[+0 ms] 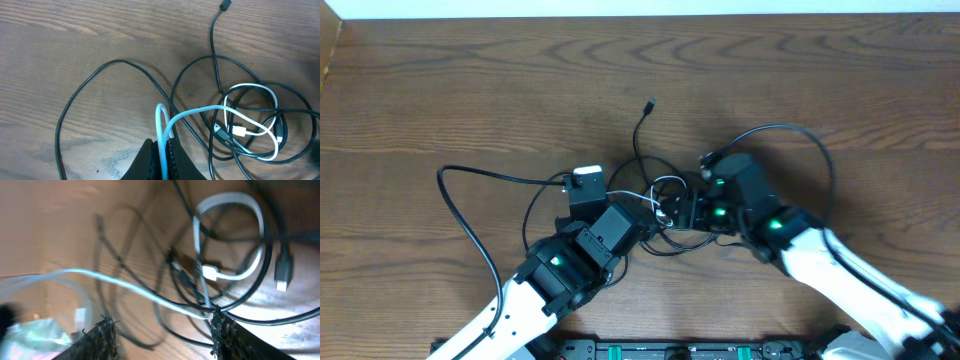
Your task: Untangle cables
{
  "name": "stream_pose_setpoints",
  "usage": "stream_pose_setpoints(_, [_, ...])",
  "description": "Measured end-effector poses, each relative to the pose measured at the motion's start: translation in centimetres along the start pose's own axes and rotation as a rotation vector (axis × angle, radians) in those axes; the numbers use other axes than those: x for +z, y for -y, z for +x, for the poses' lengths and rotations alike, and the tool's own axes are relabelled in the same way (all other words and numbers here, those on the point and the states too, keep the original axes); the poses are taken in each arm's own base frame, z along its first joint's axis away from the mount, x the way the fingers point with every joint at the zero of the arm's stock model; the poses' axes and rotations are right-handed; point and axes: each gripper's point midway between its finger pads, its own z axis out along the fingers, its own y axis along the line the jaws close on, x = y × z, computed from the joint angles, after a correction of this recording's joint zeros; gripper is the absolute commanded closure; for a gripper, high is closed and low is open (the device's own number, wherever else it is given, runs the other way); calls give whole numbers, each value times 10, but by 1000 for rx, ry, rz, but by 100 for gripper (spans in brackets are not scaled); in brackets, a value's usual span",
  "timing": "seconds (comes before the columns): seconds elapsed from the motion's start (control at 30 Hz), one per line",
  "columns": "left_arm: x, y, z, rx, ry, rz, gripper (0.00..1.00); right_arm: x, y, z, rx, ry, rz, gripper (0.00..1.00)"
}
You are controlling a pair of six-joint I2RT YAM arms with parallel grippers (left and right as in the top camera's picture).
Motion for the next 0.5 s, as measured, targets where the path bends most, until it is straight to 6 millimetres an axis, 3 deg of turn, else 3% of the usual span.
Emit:
stream_pose_setpoints(0.2, [0,0,0,0,0,0,92,38,32,2,78,-24,83,50])
stream_pose_setpoints(0.5, [0,0,0,4,-2,-1,92,46,51,5,153,-32,148,49])
